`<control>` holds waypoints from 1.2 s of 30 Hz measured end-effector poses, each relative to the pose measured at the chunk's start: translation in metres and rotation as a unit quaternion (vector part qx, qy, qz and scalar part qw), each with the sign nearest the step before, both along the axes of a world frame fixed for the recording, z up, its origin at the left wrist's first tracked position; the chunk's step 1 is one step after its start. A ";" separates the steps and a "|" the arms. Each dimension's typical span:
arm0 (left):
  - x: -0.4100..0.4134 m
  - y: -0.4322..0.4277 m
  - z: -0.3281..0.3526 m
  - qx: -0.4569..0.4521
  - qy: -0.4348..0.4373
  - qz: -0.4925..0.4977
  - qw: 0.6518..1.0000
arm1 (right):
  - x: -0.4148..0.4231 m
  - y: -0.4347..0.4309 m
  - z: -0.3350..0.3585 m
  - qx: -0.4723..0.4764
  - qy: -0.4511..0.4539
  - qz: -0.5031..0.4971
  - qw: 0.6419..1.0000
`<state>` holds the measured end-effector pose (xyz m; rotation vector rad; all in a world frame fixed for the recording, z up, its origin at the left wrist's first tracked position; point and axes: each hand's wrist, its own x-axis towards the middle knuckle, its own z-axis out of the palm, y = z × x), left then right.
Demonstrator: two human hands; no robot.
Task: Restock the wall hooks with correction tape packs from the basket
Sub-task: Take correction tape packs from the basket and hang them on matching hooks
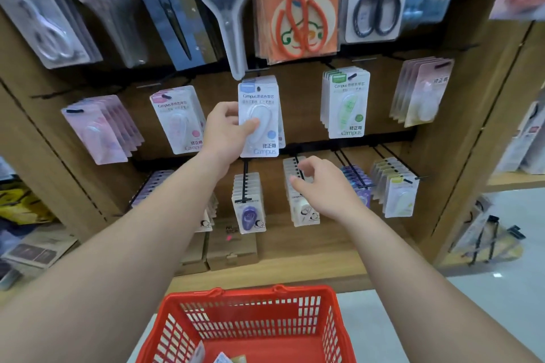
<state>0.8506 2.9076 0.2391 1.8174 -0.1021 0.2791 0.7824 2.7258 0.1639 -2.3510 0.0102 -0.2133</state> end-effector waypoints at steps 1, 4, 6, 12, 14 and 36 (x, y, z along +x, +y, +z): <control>0.001 0.000 -0.001 0.003 -0.001 0.002 1.000 | 0.001 0.001 -0.001 0.000 0.007 0.002 1.000; 0.005 -0.003 0.000 0.016 -0.006 0.010 1.000 | 0.004 0.001 -0.003 -0.006 0.017 0.007 1.000; 0.011 -0.004 0.001 0.027 -0.003 0.020 0.999 | 0.005 0.002 -0.004 -0.012 0.026 0.007 1.000; 0.010 0.003 -0.010 0.084 0.009 0.035 0.996 | 0.005 0.009 -0.017 -0.059 0.046 0.014 0.997; -0.010 0.019 -0.023 0.110 0.023 0.026 0.993 | 0.004 0.014 -0.025 -0.078 0.056 0.021 0.995; -0.224 0.208 -0.391 0.257 0.406 -0.020 0.877 | -0.100 0.160 -0.352 -0.041 0.422 0.133 0.896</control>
